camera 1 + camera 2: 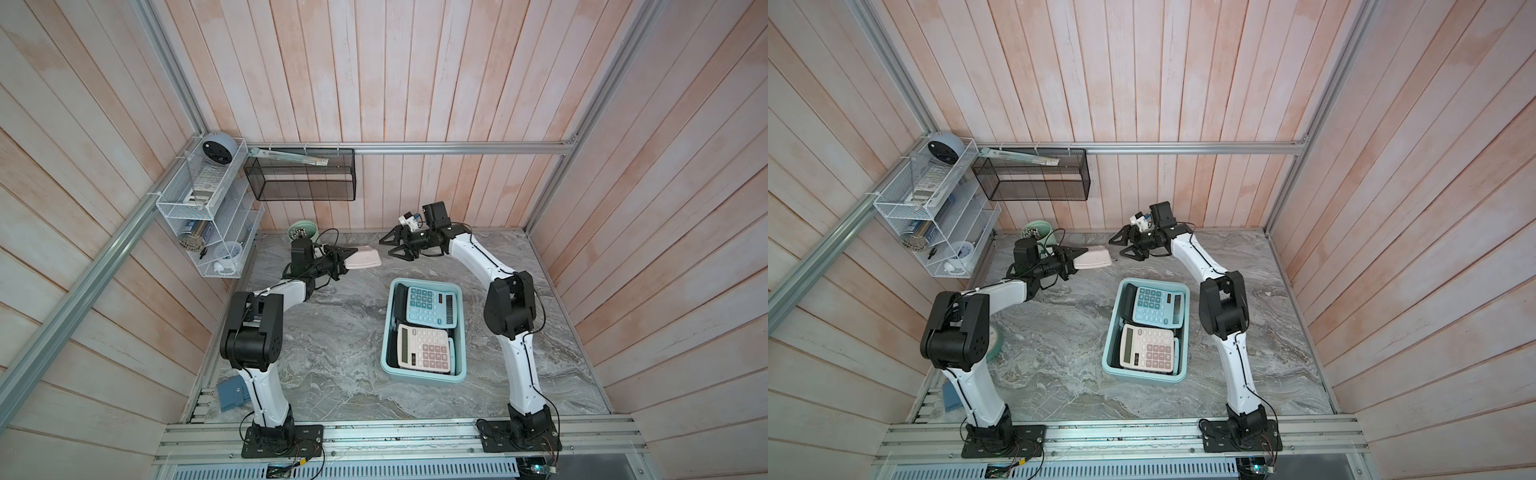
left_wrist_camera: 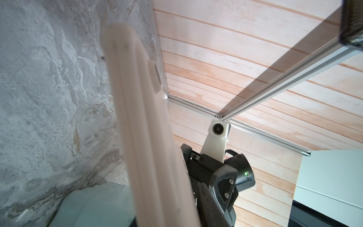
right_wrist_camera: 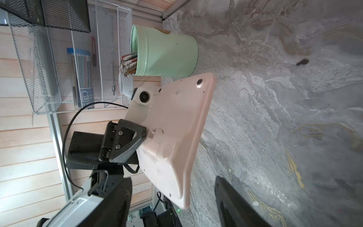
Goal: Put the calculator in the storage box
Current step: Pick up the calculator at the center of the board.
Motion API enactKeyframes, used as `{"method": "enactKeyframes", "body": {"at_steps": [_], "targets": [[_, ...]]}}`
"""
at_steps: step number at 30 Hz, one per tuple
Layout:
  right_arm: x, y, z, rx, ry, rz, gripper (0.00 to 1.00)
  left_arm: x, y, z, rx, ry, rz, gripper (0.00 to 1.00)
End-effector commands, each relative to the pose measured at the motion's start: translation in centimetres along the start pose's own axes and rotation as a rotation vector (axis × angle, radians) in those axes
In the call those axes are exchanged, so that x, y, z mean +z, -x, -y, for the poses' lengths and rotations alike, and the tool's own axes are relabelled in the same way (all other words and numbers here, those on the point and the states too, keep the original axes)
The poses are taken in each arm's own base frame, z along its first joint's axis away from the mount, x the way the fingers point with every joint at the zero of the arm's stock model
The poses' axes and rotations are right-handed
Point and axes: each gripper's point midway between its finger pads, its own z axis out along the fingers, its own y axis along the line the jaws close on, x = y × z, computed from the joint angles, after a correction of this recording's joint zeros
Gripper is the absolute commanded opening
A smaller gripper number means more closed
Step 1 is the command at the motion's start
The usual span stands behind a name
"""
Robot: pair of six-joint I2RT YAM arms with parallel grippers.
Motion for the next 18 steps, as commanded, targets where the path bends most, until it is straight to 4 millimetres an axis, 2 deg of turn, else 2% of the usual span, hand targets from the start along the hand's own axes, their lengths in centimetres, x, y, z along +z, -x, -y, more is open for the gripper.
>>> {"method": "enactKeyframes", "body": {"at_steps": [1,3,6,11,18], "targets": [[-2.6,-0.6,-2.4,-0.143,-0.035,0.049,0.86,-1.7,-0.7,1.4,-0.02,0.03,0.053,0.06],[-3.6,-1.2,-3.3,-0.193,-0.048,0.064,0.95,-2.5,-1.3,1.7,-0.049,0.061,0.07,0.06],[-5.0,-2.7,-4.5,-0.299,-0.089,0.081,0.98,-3.8,-2.5,2.0,-0.079,0.14,0.079,0.06],[-6.8,-6.3,-6.7,-0.61,-0.222,0.14,0.98,-6.1,-4.8,2.3,-0.131,0.284,0.08,0.06],[-7.0,-11.3,-9.4,-1.029,-0.365,0.192,0.98,-8.2,-7.8,2.7,-0.26,0.397,0.059,0.0]]}}
